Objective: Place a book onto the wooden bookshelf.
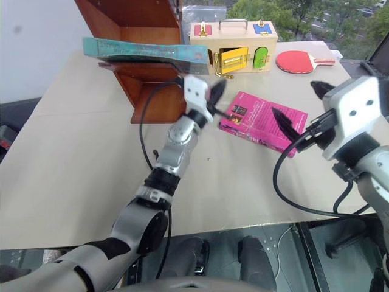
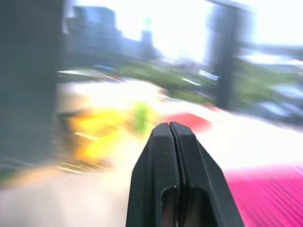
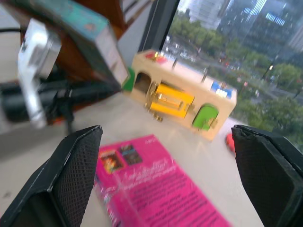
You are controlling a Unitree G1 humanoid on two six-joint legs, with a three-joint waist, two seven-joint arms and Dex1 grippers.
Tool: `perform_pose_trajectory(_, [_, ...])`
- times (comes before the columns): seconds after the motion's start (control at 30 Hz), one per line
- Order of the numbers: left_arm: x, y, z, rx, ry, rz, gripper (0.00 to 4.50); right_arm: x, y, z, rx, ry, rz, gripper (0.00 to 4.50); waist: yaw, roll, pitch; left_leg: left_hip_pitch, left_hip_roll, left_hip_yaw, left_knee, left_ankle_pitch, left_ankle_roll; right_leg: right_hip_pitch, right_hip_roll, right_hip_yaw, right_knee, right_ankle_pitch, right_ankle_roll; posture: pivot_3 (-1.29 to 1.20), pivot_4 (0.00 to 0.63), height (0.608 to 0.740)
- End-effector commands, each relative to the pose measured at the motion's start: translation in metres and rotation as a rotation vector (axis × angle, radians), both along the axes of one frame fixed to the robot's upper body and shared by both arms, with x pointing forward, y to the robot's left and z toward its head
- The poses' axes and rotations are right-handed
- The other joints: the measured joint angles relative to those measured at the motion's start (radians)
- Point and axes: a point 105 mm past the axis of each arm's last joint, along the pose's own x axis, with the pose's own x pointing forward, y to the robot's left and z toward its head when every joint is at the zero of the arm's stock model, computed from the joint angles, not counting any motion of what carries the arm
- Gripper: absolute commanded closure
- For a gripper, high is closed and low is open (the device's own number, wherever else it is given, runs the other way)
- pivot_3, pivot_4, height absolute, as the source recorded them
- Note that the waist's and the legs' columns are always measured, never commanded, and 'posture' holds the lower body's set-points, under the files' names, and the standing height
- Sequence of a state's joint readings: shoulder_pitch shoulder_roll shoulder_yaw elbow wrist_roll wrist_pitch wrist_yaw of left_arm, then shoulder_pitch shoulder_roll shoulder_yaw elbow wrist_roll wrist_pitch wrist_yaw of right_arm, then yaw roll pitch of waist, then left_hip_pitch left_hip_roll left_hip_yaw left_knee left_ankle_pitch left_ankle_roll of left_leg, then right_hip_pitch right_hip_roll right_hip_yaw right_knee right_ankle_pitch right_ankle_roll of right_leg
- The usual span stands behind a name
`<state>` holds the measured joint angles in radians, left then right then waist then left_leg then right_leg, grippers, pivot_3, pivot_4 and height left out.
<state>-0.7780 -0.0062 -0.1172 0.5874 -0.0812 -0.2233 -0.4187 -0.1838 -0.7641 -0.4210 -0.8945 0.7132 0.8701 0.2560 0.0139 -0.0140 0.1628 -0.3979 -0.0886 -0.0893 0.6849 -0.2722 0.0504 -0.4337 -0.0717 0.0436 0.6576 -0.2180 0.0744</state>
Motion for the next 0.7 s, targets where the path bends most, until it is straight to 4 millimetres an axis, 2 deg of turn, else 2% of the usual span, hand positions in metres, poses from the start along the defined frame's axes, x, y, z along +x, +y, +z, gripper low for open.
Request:
perform_pose_trajectory(0.03, [-0.007, 0.006, 0.003, 0.071, -0.038, -0.091, 4.47, 0.001, -0.003, -0.004, -0.002, -0.009, -0.017, 0.00, -0.002, 0.000, 0.000, 0.000, 0.000, 0.000, 0.000, 0.000, 0.000, 0.000, 0.000, 0.000, 0.000, 0.000, 0.000, 0.00, 0.150, 0.740])
perform_pose_trajectory(0.07, [-0.011, 0.010, -0.006, 0.103, -0.009, -0.144, 4.47, 0.002, -0.004, -0.011, 0.013, 0.020, -0.004, 0.00, -0.002, 0.000, 0.000, 0.001, 0.001, 0.000, 0.000, 0.000, 0.000, 0.000, 0.000, 0.000, 0.001, 0.000, 0.000, 0.00, 0.150, 0.740])
perform_pose_trajectory(0.17, [-0.024, 0.032, -0.019, 0.179, 0.027, -0.244, 3.12, 0.002, -0.015, -0.040, 0.046, 0.118, 0.017, 0.00, -0.002, 0.001, -0.001, 0.002, 0.001, 0.000, 0.000, 0.000, 0.000, 0.001, 0.001, 0.000, 0.001, 0.000, 0.000, 0.00, 0.150, 0.740])
perform_pose_trajectory(0.23, [-0.026, 0.052, -0.021, 0.197, 0.050, -0.242, 2.06, -0.002, -0.024, -0.058, 0.034, 0.172, 0.017, 0.00, -0.002, 0.001, -0.001, 0.002, 0.001, 0.000, 0.000, 0.000, 0.000, 0.001, 0.001, 0.000, 0.001, 0.000, 0.000, 0.00, 0.150, 0.740])
perform_pose_trajectory(0.33, [-0.031, 0.083, -0.022, 0.178, 0.154, -0.256, 0.93, -0.009, -0.035, -0.072, -0.003, 0.210, 0.000, 0.00, -0.001, 0.001, -0.001, 0.002, 0.000, 0.000, 0.000, 0.000, 0.000, 0.001, 0.000, 0.000, 0.001, 0.000, 0.000, 0.00, 0.150, 0.740])
perform_pose_trajectory(0.37, [-0.036, 0.096, -0.021, 0.167, 0.192, -0.260, 0.38, -0.013, -0.039, -0.075, -0.014, 0.220, -0.012, 0.00, -0.004, 0.001, -0.001, 0.002, 0.000, 0.000, 0.000, 0.000, 0.000, 0.001, 0.000, 0.000, 0.001, 0.000, 0.000, 0.00, 0.150, 0.740])
perform_pose_trajectory(0.4, [-0.041, 0.109, -0.019, 0.161, 0.220, -0.254, 0.12, -0.017, -0.043, -0.076, -0.023, 0.227, -0.024, 0.00, -0.006, 0.001, -0.001, 0.002, 0.001, 0.000, 0.000, 0.000, 0.000, 0.001, 0.001, 0.000, 0.001, 0.000, 0.000, 0.00, 0.150, 0.740])
perform_pose_trajectory(0.47, [-0.053, 0.140, -0.019, 0.174, 0.273, -0.216, 0.12, -0.027, -0.052, -0.080, -0.037, 0.243, -0.053, 0.00, -0.009, 0.002, -0.001, 0.003, 0.002, 0.000, -0.001, 0.000, 0.000, 0.001, 0.001, 0.000, 0.001, 0.000, 0.000, 0.00, 0.150, 0.740])
perform_pose_trajectory(0.53, [-0.067, 0.162, -0.020, 0.210, 0.301, -0.198, 0.12, -0.038, -0.060, -0.084, -0.047, 0.267, -0.076, 0.00, -0.010, 0.002, -0.001, 0.003, 0.003, -0.001, -0.001, 0.000, 0.000, 0.001, 0.001, 0.000, 0.001, 0.000, 0.000, 0.00, 0.150, 0.740])
perform_pose_trajectory(0.6, [-0.078, 0.175, -0.022, 0.241, 0.329, -0.196, 0.12, -0.047, -0.066, -0.086, -0.047, 0.287, -0.089, 0.00, -0.008, 0.002, -0.001, 0.003, 0.003, -0.001, -0.003, 0.000, 0.000, 0.001, 0.000, 0.001, 0.000, 0.000, 0.000, 0.00, 0.150, 0.740])
perform_pose_trajectory(0.7, [-0.098, 0.206, -0.027, 0.296, 0.398, -0.192, 0.12, -0.060, -0.076, -0.086, -0.074, 0.311, -0.125, 0.00, -0.002, 0.002, -0.001, 0.005, 0.002, 0.000, -0.003, -0.002, 0.003, 0.004, 0.000, 0.000, -0.001, 0.000, 0.000, 0.00, 0.150, 0.740])
